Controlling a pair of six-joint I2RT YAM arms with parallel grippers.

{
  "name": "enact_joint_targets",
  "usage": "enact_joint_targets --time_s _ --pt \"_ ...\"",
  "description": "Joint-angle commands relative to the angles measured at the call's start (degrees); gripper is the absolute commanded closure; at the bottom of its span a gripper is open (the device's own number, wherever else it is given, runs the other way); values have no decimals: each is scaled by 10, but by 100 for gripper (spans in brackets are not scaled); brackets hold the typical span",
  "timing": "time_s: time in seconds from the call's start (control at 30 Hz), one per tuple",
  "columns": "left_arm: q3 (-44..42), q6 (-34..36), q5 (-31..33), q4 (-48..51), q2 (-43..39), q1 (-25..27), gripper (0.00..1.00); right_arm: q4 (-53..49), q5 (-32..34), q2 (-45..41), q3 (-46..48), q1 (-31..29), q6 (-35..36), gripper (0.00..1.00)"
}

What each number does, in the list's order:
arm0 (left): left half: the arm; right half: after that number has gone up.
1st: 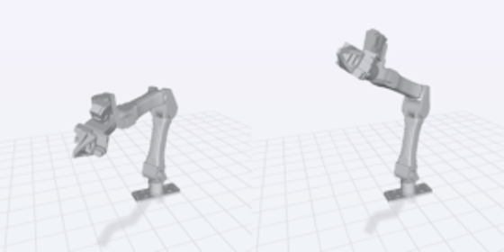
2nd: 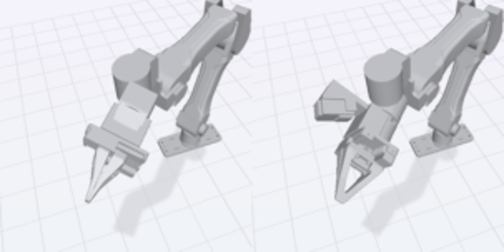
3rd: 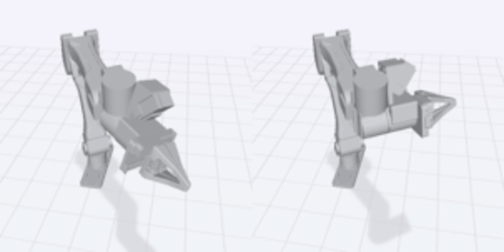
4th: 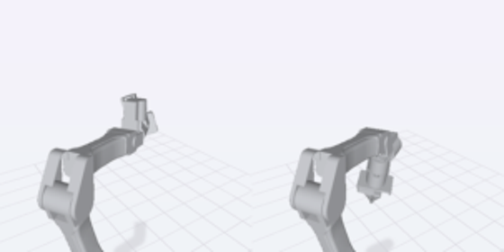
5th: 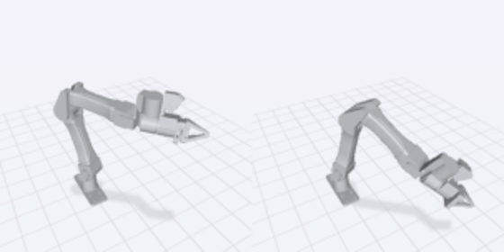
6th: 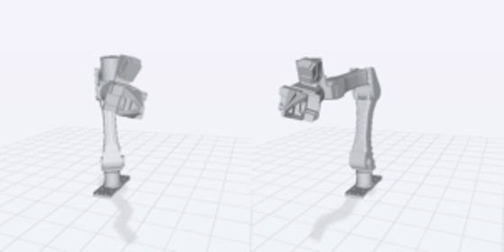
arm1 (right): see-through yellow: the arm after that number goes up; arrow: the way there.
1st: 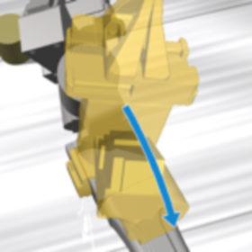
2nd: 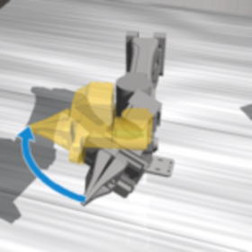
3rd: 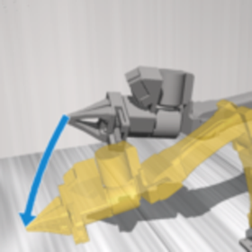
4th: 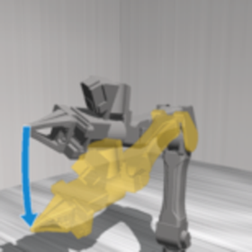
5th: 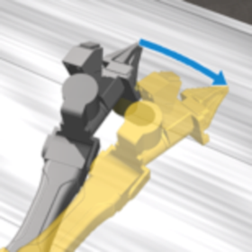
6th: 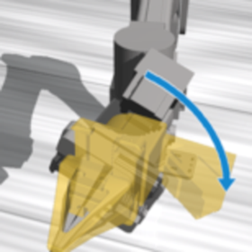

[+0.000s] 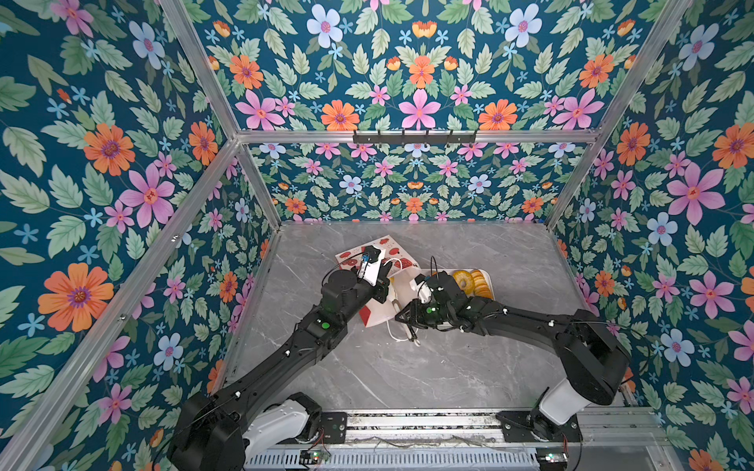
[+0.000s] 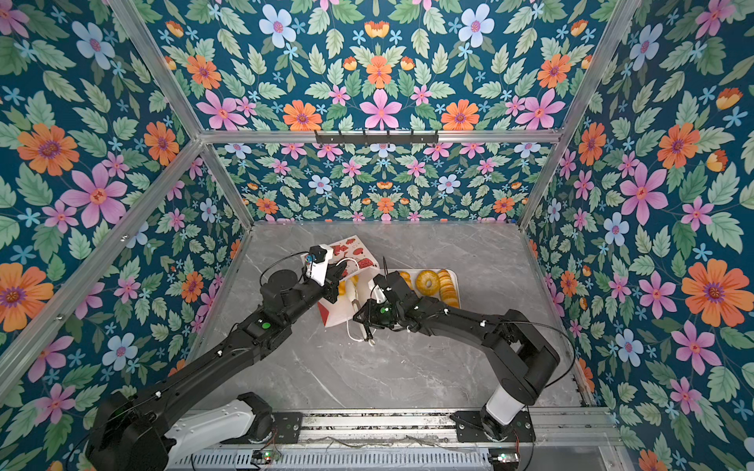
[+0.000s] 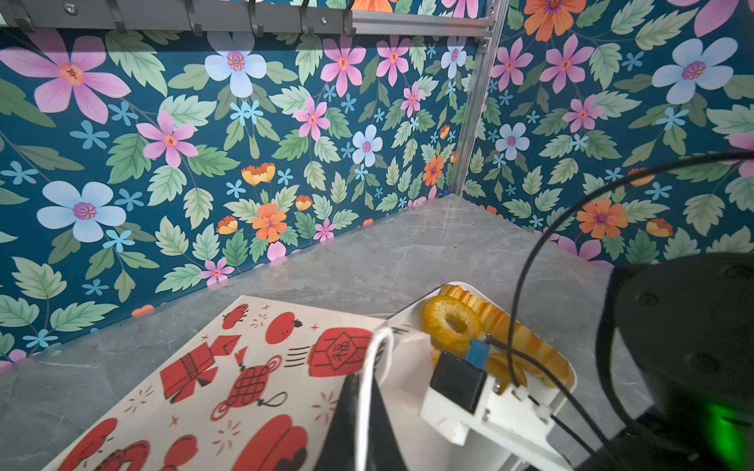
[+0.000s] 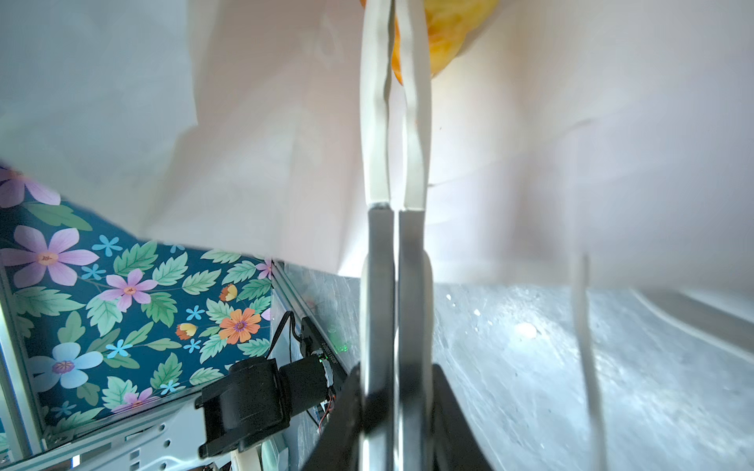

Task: Take the fake bread out of the paper bag
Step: 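Pull the yellow croissant out of the bag onto the table with the right gripper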

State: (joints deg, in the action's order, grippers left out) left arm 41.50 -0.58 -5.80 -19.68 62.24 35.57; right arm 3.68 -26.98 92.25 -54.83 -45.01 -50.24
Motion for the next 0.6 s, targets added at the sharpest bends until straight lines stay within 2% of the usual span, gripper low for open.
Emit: enact_joint_targets --time_s 0.0,0.57 --pt "1 9 7 -15 0 -1 100 -20 -7 -16 13 -1 15 96" --pt "-10 7 45 -53 19 -1 100 -137 -51 -131 26 6 50 96"
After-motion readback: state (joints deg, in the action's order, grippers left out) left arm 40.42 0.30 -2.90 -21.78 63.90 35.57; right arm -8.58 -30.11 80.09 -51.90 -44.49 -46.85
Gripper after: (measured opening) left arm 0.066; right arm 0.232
